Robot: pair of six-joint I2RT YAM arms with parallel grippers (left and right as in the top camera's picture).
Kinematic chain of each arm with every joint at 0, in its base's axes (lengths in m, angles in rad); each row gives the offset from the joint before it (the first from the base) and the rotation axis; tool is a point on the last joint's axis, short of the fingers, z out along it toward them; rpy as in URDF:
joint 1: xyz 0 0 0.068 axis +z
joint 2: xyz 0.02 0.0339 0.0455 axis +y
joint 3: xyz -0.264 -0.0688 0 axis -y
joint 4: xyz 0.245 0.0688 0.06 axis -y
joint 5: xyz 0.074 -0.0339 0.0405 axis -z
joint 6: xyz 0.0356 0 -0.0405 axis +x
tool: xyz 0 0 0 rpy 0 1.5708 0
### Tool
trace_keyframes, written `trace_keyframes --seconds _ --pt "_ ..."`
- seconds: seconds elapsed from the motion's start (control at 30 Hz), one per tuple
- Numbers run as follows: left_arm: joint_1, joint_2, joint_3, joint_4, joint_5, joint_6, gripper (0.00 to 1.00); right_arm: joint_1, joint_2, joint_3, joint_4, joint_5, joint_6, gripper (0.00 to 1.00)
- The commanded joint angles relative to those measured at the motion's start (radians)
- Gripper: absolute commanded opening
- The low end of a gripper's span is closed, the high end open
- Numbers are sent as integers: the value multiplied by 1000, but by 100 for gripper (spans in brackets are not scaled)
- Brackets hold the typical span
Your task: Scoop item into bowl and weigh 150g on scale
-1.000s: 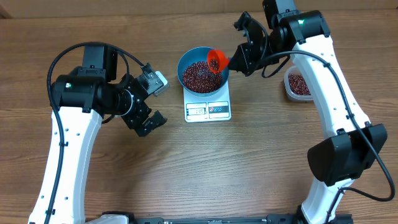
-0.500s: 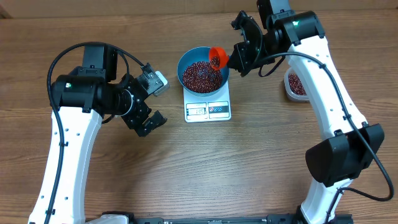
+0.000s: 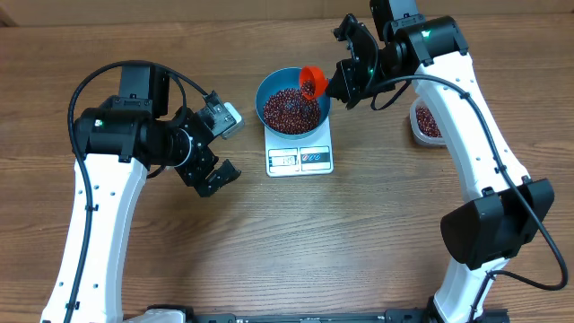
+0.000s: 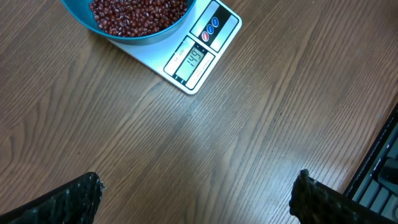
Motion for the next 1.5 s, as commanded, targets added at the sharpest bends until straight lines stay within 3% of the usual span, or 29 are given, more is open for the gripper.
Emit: trace_keyframes --seconds 0.0,0.1,0.17,0.23,0.3,0.37,0.4,0.47,0.5,0.57,0.63,0.7,0.77,0.8,0.97,1.47 --pt "4 -12 20 1 4 -7 100 6 -30 19 14 -23 44 4" --pt "4 -12 20 1 4 -7 100 6 -29 16 5 -28 -27 4" --pt "4 -12 20 1 4 -7 100 10 -28 14 17 -13 41 4" --pt "4 -12 20 1 4 -7 100 10 -23 11 16 -62 6 4" --pt "4 -12 20 1 4 -7 100 9 -23 11 14 32 -11 4" --pt "4 -12 20 1 4 -7 100 10 -18 5 35 -50 61 4" --pt "4 -12 20 1 4 -7 100 10 -17 1 32 -102 28 4" --pt "4 -12 20 1 4 -7 100 10 -16 2 20 -19 -21 4" --pt "4 -12 20 1 4 -7 100 11 -16 1 27 -11 27 4" --pt "4 -12 20 1 4 -7 100 14 -8 0 29 -111 51 4" --pt "4 -12 20 1 4 -7 100 14 -8 0 16 -21 -23 4" --pt "4 -12 20 1 4 -7 100 20 -5 -1 32 -5 91 4" --pt "4 -12 20 1 4 -7 99 24 2 -3 26 -60 29 4" --pt "4 -12 20 1 4 -7 100 24 1 -3 15 2 -8 4" --pt "4 -12 20 1 4 -7 99 24 4 -6 31 50 31 4" --pt "4 -12 20 1 4 -7 100 -8 9 -5 8 -208 31 4"
